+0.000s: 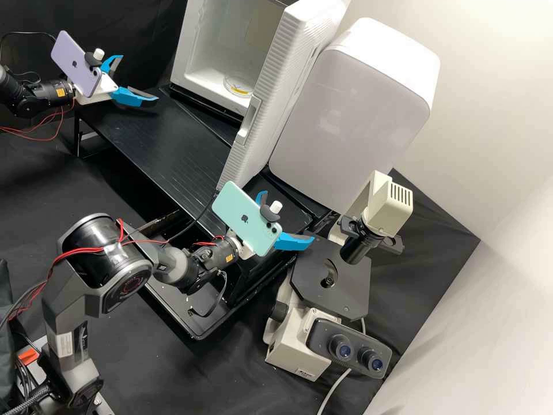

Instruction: Take the petri dish out of the incubator

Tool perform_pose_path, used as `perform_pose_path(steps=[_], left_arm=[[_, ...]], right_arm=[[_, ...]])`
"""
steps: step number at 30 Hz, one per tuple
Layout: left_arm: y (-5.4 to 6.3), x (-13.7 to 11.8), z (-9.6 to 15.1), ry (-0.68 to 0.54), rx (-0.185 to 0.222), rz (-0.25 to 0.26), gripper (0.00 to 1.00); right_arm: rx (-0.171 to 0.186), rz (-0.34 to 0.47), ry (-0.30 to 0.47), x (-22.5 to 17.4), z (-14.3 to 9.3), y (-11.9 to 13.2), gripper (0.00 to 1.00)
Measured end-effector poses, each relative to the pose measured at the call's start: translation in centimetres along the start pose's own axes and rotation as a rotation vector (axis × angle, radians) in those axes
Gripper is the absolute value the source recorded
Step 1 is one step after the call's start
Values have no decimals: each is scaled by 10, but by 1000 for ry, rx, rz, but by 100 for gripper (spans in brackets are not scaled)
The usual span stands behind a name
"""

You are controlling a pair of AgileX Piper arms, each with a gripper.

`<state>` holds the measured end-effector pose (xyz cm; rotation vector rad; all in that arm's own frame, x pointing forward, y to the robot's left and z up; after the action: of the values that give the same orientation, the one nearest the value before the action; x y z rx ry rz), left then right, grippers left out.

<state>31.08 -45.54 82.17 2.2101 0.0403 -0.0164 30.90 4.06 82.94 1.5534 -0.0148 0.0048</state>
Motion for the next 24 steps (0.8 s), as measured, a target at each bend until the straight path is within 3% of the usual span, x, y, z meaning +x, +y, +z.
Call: perform_pose_path(steps=[15, 21, 24], left_arm=[[0, 0, 1, -7, 4, -1, 100], [-2, -1, 12, -56, -42, -12, 100], [-6, -4, 28, -129, -45, -27, 100]], right_arm=[[0, 0, 0, 0, 0, 0, 100], [0, 0, 0, 0, 0, 0, 100], [0, 0, 0, 0, 0, 0, 100]])
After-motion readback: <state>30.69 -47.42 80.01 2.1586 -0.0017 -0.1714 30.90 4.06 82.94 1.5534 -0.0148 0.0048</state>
